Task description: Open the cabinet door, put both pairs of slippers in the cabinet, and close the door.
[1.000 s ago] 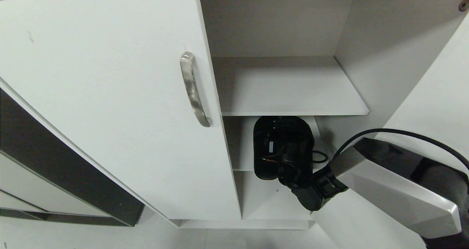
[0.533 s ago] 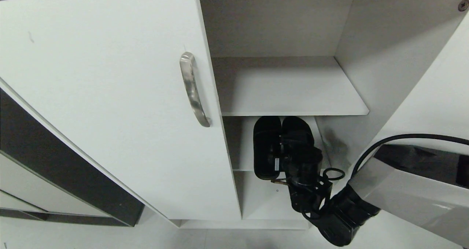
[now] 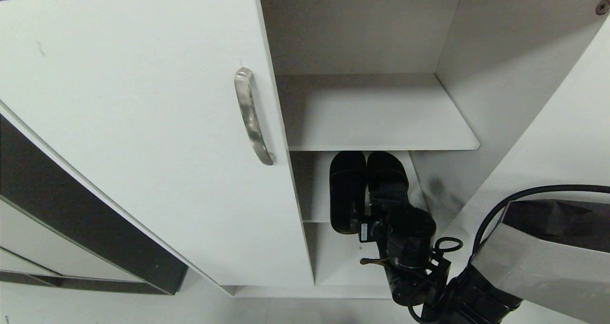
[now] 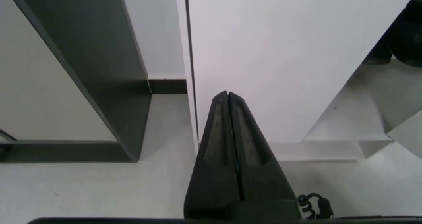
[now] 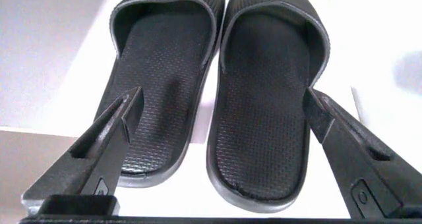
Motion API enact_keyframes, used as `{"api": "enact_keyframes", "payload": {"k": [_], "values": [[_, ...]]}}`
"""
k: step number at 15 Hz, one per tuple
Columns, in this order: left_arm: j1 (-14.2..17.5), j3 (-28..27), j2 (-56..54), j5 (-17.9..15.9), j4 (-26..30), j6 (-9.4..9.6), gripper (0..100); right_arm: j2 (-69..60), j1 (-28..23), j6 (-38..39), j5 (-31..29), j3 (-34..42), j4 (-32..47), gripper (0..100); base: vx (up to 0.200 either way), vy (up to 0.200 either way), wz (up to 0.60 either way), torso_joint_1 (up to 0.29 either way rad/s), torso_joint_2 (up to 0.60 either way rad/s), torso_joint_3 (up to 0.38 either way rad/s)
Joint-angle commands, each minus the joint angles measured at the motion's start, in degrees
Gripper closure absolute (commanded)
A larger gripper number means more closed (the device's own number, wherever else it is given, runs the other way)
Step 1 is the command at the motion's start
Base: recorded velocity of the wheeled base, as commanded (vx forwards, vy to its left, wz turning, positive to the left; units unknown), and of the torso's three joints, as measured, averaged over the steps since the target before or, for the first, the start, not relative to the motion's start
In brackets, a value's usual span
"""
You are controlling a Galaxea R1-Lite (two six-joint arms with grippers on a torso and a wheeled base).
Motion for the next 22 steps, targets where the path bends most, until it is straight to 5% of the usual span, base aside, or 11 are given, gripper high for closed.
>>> {"api": "enact_keyframes", "payload": {"k": [1, 10, 22], "values": [[0.04, 0.00, 0.07, -0.07, -0.01, 0.01, 100, -0.28, 0.05, -0.09, 0.00, 0.03, 0.00, 0, 0.000, 0.000, 0.00, 0.000, 0.00, 0.000], [0.04, 0.00, 0.07, -0.15, -0.01, 0.10, 100, -0.28, 0.05, -0.80, 0.26, -1.28, 0.44, 0, -0.178, 0.000, 0.00, 0.001, 0.00, 0.004], [0.04, 0.00, 0.07, -0.07, -0.01, 0.36, 100, -0.19, -0.04, -1.15, 0.44, -1.11, 0.44, 0, 0.000, 0.000, 0.00, 0.000, 0.00, 0.000]]}}
